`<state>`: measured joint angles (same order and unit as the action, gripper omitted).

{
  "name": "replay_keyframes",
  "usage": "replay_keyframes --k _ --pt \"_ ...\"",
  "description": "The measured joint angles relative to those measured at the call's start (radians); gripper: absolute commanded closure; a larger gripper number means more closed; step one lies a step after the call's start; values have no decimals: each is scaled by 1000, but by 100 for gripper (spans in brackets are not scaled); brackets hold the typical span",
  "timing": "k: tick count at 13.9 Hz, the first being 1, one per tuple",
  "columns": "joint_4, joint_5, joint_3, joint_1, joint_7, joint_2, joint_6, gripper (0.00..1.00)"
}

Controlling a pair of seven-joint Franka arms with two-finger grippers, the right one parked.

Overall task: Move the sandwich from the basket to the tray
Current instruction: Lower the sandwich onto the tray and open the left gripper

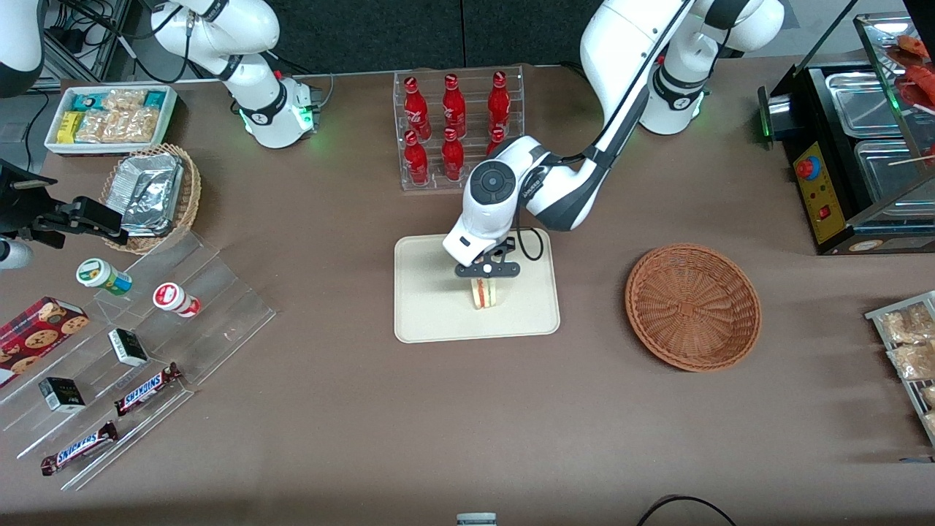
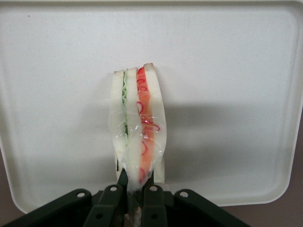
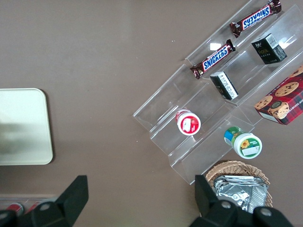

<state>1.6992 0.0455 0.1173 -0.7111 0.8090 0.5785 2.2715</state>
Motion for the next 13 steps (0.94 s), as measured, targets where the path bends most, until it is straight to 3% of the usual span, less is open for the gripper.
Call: replay_keyframes --k 2,8,13 --pt "-3 0 0 0 0 7 0 4" --pt "-29 0 -5 0 4 8 -18 0" --pt "-114 10 -61 5 15 -96 -271 0"
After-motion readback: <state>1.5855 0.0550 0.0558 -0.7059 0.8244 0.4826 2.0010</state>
